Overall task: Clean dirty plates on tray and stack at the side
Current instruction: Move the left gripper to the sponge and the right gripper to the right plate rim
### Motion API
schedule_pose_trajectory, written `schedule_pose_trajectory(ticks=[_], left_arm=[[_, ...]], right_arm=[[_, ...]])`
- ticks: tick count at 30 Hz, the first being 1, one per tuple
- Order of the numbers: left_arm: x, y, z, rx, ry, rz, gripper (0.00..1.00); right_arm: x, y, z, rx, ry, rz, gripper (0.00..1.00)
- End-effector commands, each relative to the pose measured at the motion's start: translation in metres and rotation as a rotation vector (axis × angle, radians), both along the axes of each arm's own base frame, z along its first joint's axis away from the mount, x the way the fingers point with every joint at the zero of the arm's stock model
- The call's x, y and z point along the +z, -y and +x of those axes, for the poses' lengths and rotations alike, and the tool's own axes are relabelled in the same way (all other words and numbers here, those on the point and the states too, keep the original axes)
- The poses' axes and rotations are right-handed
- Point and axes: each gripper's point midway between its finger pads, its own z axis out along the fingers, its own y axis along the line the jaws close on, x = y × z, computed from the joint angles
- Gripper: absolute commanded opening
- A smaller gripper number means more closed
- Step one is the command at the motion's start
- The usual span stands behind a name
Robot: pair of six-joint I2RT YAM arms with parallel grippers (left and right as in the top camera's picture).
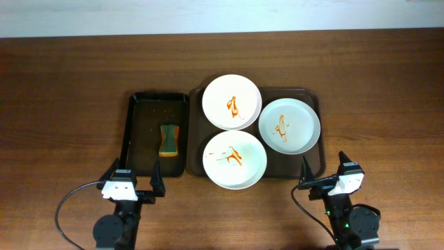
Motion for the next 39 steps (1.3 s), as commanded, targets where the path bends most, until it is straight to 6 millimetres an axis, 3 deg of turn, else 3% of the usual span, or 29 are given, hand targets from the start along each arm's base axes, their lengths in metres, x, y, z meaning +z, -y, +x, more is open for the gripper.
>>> schedule_pose_trajectory(ticks=[1, 34, 37, 39], left_arm=[[-0.002, -0.002, 0.000, 0.005, -0.001, 0.016, 1.00], [-0.002, 0.001, 0.000, -0.010, -0.002, 0.015, 1.00], [-0.009, 0.001, -0.001, -0.011, -0.087, 0.017, 1.00], [-0.001, 0.001, 0.000, -0.011, -0.196, 0.021, 1.00]], right_arm=[[-0.002, -0.002, 0.000, 0.010, -0.004, 0.004, 0.98], [0.001, -0.004, -0.001, 0.023, 0.007, 0.007, 0.98], [0.010, -0.006, -0.003, 0.032, -0.020, 0.062, 0.98], [0.020, -0.007, -0.006, 0.036, -0.108, 0.054, 0.98]])
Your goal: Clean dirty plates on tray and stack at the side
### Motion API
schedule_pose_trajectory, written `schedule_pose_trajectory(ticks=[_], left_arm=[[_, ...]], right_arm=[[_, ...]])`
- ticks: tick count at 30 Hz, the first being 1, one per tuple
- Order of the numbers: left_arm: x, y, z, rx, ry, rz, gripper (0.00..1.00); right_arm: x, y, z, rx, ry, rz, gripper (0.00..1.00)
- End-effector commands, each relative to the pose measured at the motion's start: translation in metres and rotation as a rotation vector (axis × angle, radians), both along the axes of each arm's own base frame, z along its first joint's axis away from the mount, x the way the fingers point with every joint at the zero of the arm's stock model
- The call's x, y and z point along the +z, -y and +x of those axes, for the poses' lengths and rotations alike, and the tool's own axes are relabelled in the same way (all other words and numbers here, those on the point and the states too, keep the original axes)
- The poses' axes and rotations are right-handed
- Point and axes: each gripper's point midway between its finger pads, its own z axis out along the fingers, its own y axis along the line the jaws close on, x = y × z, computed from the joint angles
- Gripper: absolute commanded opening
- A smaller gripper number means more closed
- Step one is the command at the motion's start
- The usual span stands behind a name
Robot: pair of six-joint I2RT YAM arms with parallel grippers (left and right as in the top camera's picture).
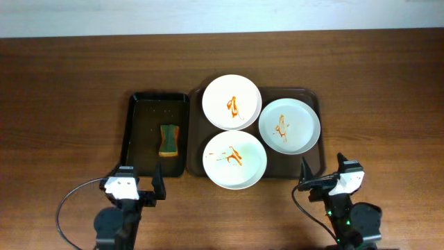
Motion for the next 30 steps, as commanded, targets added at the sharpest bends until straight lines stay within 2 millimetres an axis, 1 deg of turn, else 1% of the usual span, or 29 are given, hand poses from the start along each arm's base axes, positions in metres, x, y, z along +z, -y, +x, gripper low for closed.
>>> schedule_pose_trajectory(ticks=[1, 4, 7, 9, 10, 11, 12, 13, 14, 15, 16, 17, 18, 19, 20, 21, 22, 23, 24, 25, 26, 27, 29, 30], left_arm=[[0.025, 0.000, 0.005, -0.008, -0.102, 0.017, 1.00], [0.036, 0.001, 0.018, -0.009, -0.236, 0.021, 1.00], [0.041, 0.002, 0.041, -0.011, -0.436, 0.027, 1.00], [0.043, 0.008, 0.051, -0.040, -0.570, 0.016, 1.00], [0.043, 0.012, 0.052, -0.059, -0.638, 0.006, 1.00], [0.042, 0.011, 0.053, -0.057, -0.719, 0.007, 1.00], [0.039, 0.011, 0.053, -0.057, -0.774, 0.008, 1.00], [0.035, 0.012, 0.054, -0.058, -0.790, 0.008, 1.00], [0.034, 0.012, 0.054, -0.060, -0.794, 0.005, 1.00], [0.034, 0.014, 0.054, -0.069, -0.794, -0.001, 1.00], [0.038, 0.020, 0.058, -0.097, -0.770, -0.020, 1.00], [0.043, 0.021, 0.066, -0.103, -0.731, -0.022, 1.00], [0.050, 0.022, 0.080, -0.100, -0.672, -0.027, 1.00], [0.049, 0.022, 0.090, -0.098, -0.659, -0.031, 1.00], [0.039, 0.024, 0.098, -0.101, -0.676, -0.029, 0.97], [0.024, 0.027, 0.104, -0.108, -0.712, -0.026, 0.95], [-0.004, 0.032, 0.108, -0.117, -0.791, -0.016, 0.88], [-0.030, 0.037, 0.107, -0.129, -0.869, -0.009, 0.78], [-0.059, 0.042, 0.105, -0.138, -0.956, -0.002, 0.72], [-0.095, 0.047, 0.103, -0.148, -1.052, 0.007, 0.72], [-0.108, 0.049, 0.102, -0.152, -1.080, 0.012, 0.71], [-0.112, 0.049, 0.103, -0.153, -1.083, 0.012, 0.71], [-0.112, 0.049, 0.105, -0.153, -1.077, 0.012, 0.66], [-0.112, 0.049, 0.105, -0.153, -1.077, 0.012, 0.63]], right_arm=[[0.024, -0.005, -0.004, 0.027, -0.089, 0.012, 0.98], [0.035, -0.008, -0.002, 0.040, -0.243, -0.001, 0.98], [0.035, -0.020, 0.011, 0.096, -0.478, -0.001, 0.98], [0.031, -0.027, 0.019, 0.123, -0.639, 0.003, 0.98], [0.028, -0.028, 0.023, 0.124, -0.717, -0.004, 0.98], [0.024, -0.029, 0.025, 0.127, -0.778, -0.003, 0.98], [0.020, -0.040, 0.026, 0.182, -0.837, 0.029, 0.98], [0.015, -0.055, 0.027, 0.256, -0.868, 0.076, 0.98], [0.011, -0.059, 0.029, 0.277, -0.883, 0.092, 0.98], [0.003, -0.060, 0.031, 0.277, -0.915, 0.096, 0.99], [-0.006, -0.061, 0.031, 0.280, -0.953, 0.098, 0.96], [-0.015, -0.066, 0.030, 0.285, -0.993, 0.100, 0.89], [-0.025, -0.074, 0.030, 0.291, -1.032, 0.106, 0.79], [-0.033, -0.081, 0.033, 0.288, -1.060, 0.114, 0.71], [-0.043, -0.086, 0.035, 0.275, -1.097, 0.131, 0.70], [-0.055, -0.088, 0.035, 0.256, -1.143, 0.147, 0.66], [-0.073, -0.091, 0.035, 0.225, -1.217, 0.181, 0.58], [-0.083, -0.091, 0.034, 0.218, -1.252, 0.186, 0.52], [-0.099, -0.094, 0.032, 0.214, -1.313, 0.197, 0.50], [-0.112, -0.100, 0.033, 0.223, -1.342, 0.194, 0.42], [-0.117, -0.106, 0.033, 0.226, -1.351, 0.199, 0.41], [-0.118, -0.112, 0.035, 0.244, -1.337, 0.186, 0.40], [-0.118, -0.119, 0.038, 0.257, -1.316, 0.172, 0.36], [-0.120, -0.117, 0.040, 0.204, -1.318, 0.174, 0.36]])
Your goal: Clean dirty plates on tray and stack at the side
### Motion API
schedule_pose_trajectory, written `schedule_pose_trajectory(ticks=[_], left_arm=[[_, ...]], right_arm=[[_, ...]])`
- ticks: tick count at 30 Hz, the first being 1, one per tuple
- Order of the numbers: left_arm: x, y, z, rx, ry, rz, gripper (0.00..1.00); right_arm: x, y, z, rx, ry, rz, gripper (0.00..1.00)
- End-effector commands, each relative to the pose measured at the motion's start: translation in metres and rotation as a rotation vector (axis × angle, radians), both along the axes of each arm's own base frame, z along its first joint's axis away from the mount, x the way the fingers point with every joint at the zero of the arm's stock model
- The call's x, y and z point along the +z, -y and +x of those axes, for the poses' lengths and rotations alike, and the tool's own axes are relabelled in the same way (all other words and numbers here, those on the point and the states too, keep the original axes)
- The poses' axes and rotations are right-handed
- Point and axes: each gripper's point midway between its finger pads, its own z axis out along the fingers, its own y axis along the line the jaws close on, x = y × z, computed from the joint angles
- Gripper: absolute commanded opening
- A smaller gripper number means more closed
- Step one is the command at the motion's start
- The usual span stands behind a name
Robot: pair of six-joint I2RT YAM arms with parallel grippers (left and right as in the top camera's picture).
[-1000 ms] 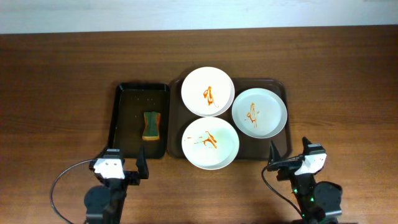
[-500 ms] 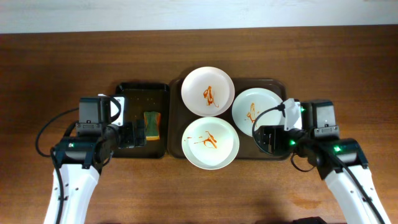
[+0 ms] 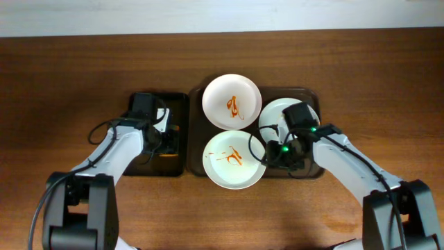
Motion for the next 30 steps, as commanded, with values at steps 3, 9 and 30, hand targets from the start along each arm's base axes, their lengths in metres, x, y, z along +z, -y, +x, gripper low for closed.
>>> schedule_pose_trajectory(ticks=[3, 9, 30], left_arm=[[0.004, 0.007, 0.004, -0.020, 0.022, -0.012, 0.63], [0.006, -0.004, 0.020, -0.008, 0.095, 0.095, 0.51], [0.008, 0.008, 0.033, -0.038, 0.073, 0.132, 0.00]], right_arm=[[-0.002, 0.000, 0.005, -0.084, 0.001, -0.064, 0.36], [-0.002, 0.000, 0.004, -0.083, -0.004, -0.066, 0.36], [-0.003, 0.002, 0.000, -0.081, -0.020, -0.072, 0.37]])
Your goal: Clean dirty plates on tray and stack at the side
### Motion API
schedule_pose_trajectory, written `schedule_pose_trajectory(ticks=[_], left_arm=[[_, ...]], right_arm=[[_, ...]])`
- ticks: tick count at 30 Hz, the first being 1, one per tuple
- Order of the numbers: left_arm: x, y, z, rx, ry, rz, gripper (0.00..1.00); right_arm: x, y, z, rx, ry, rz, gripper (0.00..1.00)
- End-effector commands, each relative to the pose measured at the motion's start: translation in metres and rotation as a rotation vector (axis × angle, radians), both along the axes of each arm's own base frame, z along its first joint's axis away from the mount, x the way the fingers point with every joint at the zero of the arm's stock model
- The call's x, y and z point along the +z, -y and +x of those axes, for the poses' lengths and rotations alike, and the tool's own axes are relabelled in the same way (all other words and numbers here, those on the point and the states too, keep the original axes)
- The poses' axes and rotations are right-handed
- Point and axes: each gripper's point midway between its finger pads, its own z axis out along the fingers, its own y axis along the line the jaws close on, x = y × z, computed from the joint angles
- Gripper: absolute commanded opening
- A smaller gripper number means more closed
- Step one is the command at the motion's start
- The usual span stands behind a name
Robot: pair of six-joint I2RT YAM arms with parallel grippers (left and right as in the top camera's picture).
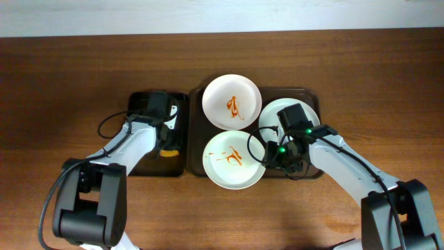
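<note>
Three white plates smeared with orange sauce lie on a brown tray (316, 95): a back plate (232, 101), a right plate (272, 111) and a front plate (229, 161). My right gripper (258, 149) is low at the front plate's right rim; the arm covers part of the right plate. Whether its fingers grip the rim does not show. A green and orange sponge (168, 149) lies in the black tray (141, 154). My left gripper (171, 135) is right over the sponge and hides most of it; its jaws cannot be made out.
The black tray sits directly left of the brown tray, edge to edge. Bare wooden table (69, 83) surrounds both trays. Cables trail from both arms toward the front edge.
My left arm has shifted slightly further over the sponge, which now shows only an orange end. The right gripper stays at the front plate's right rim, its wrist a little lower. The plates have not moved.
Both arms were folded at the table's front edge, the sponge lying free in the black tray and three dirty plates on the brown tray. Then the left gripper was on the sponge and the right at the front plate's rim, where they remain.
</note>
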Motion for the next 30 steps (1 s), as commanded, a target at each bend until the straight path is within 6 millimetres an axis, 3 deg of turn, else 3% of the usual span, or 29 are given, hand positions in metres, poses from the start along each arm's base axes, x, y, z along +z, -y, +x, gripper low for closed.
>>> schedule_pose_trajectory(ticks=[1, 3, 6, 11, 14, 18, 23, 26, 30], left_arm=[[0.040, 0.000, 0.019, 0.004, 0.059, 0.006, 0.00], [0.050, 0.000, 0.021, 0.005, 0.082, 0.000, 0.00], [0.030, -0.003, 0.008, 0.004, 0.026, 0.012, 0.00], [-0.031, -0.008, -0.022, 0.003, -0.086, 0.034, 0.00], [-0.028, -0.007, -0.014, 0.004, -0.063, 0.030, 0.00], [0.037, -0.001, 0.022, 0.008, 0.097, -0.001, 0.00], [0.089, -0.004, 0.034, 0.021, 0.250, -0.009, 0.00], [0.145, -0.024, 0.049, 0.085, 0.446, 0.067, 0.00], [0.205, -0.024, 0.065, 0.112, 0.665, 0.032, 0.00]], right_arm=[[0.002, -0.002, 0.003, 0.006, 0.013, -0.012, 0.37], [0.002, -0.002, 0.003, 0.006, 0.013, -0.012, 0.37], [0.002, -0.002, 0.003, 0.006, 0.012, -0.013, 0.37], [0.002, -0.002, 0.003, 0.006, 0.011, -0.012, 0.37], [0.002, -0.001, 0.002, 0.006, 0.007, -0.013, 0.37], [0.002, -0.001, 0.002, 0.006, 0.007, -0.014, 0.37], [0.002, -0.001, 0.001, 0.006, 0.005, -0.014, 0.37], [0.001, -0.001, 0.001, 0.006, 0.005, -0.015, 0.37], [0.002, -0.001, 0.001, 0.006, 0.006, -0.015, 0.37]])
